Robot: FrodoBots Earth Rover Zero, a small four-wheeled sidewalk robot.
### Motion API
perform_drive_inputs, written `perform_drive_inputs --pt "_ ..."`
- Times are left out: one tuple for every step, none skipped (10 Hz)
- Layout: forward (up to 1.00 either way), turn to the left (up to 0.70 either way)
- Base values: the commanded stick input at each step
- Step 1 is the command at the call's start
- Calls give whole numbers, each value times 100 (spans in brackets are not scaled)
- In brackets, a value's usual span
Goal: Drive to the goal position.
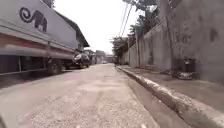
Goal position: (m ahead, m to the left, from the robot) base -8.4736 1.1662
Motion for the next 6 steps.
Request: perform_drive_inputs --pt "70 0" --pt "70 0" --pt "70 0" --pt "70 0" --pt "70 0" --pt "70 0"
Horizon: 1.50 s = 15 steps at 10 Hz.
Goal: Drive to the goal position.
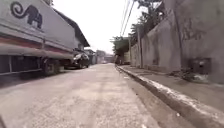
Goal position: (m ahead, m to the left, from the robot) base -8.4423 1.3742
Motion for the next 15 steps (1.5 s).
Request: perform_drive_inputs --pt "70 -4" --pt "70 -13" --pt "70 -25" --pt "70 0" --pt "70 0" --pt "70 0" --pt "70 0" --pt "70 0" --pt "70 0" --pt "70 0" --pt "70 0" --pt "70 0" --pt "70 0" --pt "70 0" --pt "70 0"
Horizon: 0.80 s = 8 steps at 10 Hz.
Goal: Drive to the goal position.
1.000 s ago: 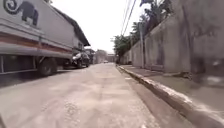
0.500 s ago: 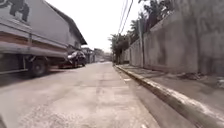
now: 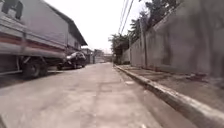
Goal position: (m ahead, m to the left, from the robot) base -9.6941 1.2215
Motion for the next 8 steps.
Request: perform_drive_inputs --pt "70 0" --pt "70 0" --pt "70 0" --pt "70 0" --pt "70 0" --pt "70 -1" --pt "70 -2" --pt "70 -15"
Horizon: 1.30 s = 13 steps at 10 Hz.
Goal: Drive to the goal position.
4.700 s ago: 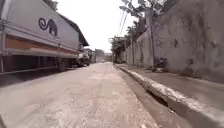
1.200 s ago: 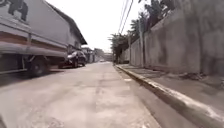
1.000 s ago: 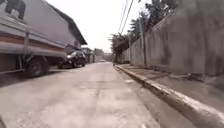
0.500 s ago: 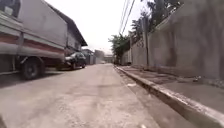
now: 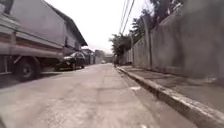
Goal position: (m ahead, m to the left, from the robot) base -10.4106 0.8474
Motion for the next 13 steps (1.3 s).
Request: perform_drive_inputs --pt "70 -24" --pt "70 -5" --pt "70 0" --pt "70 0" --pt "70 0" --pt "70 0" --pt "70 0" --pt "70 0" --pt "70 0" --pt "70 0" --pt "70 0" --pt "70 0" --pt "70 0"
